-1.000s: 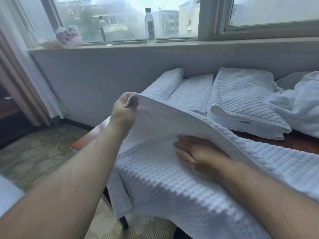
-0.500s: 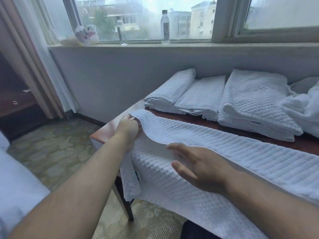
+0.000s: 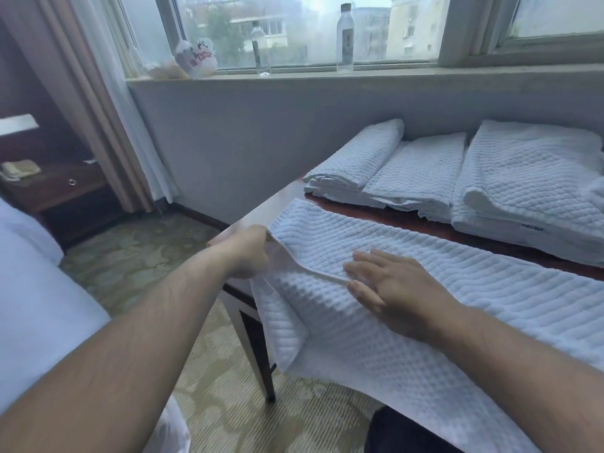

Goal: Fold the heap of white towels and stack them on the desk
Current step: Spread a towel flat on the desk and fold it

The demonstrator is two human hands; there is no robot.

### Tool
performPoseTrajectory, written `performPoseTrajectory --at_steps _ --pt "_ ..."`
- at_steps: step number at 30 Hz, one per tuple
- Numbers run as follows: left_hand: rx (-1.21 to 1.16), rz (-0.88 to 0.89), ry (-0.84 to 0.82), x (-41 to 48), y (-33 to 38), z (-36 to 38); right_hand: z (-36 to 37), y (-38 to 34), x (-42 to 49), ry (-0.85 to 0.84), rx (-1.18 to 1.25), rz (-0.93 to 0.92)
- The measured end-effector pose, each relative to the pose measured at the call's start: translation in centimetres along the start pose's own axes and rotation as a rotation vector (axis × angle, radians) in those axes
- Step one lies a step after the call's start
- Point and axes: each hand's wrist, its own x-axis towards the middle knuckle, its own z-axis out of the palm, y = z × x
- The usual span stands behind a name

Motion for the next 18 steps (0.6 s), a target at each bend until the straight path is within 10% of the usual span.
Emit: performPoseTrajectory --at_steps 14,18 --pt "0.202 0.084 -0.058 -3.2 -2.7 1.2 0.2 0.2 0.2 -0.121 -0.035 0.008" --pt "-0.214 0.052 0.140 -3.1 -1.9 2.1 0.0 0.1 0.1 -0.109 -0.015 0.002"
